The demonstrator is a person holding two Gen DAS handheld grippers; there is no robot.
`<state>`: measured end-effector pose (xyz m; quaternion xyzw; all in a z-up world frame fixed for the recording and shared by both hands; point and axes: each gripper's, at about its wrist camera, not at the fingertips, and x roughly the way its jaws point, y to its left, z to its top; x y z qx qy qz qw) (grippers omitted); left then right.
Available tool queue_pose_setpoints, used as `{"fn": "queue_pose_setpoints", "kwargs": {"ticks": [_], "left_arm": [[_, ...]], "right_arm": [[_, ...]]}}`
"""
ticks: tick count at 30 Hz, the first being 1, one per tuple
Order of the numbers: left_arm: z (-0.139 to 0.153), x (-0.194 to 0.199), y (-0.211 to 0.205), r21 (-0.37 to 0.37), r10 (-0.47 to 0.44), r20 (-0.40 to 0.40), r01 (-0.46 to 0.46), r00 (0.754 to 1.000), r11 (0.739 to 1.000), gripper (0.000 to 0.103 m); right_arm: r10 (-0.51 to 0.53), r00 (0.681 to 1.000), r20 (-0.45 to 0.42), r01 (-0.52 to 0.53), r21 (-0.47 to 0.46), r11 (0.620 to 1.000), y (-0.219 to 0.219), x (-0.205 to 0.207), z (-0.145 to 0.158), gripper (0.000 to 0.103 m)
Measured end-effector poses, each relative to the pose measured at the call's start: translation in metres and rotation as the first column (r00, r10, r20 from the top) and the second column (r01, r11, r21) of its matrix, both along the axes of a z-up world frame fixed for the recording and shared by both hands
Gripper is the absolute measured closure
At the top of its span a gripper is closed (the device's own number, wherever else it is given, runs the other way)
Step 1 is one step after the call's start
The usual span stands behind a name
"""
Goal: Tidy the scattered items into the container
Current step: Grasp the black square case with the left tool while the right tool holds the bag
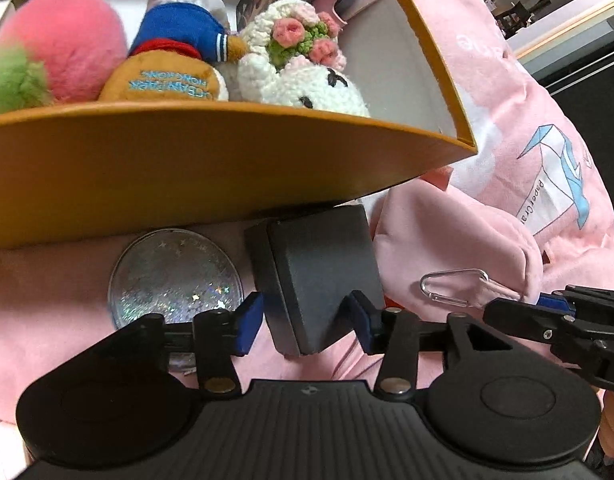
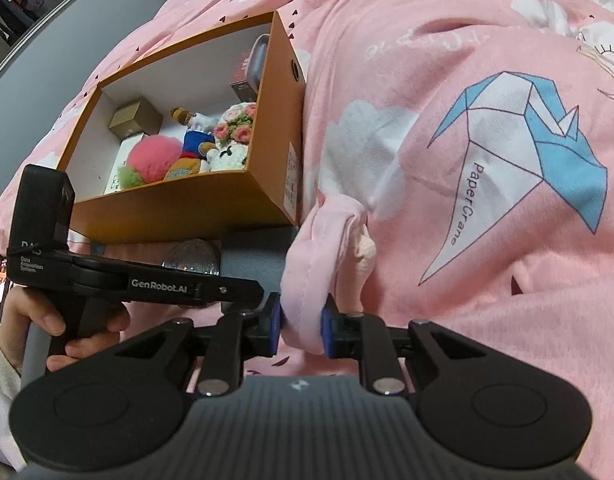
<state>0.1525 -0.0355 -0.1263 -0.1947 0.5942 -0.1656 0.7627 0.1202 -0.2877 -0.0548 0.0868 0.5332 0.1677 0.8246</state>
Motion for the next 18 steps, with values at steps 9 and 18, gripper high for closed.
{"fn": "queue_pose_setpoints", "kwargs": {"ticks": [9, 18], "left_arm": [[0.0, 0.005, -0.01, 0.003, -0.009, 0.033, 0.009, 0.999, 1.0, 0.045], [0.032, -0.012, -0.017, 0.037, -0.051, 0.161, 0.045, 0.986, 0.998, 0.06]], "right_arm": [[-0.022, 0.999, 0.026, 0.023, -0.066, 0.998, -0.001, 0.004, -0.001, 0.076], [-0.062, 0.997, 0.048, 0.067, -0.101, 0.993, -0.011, 0.0, -0.002, 0.071]]}}
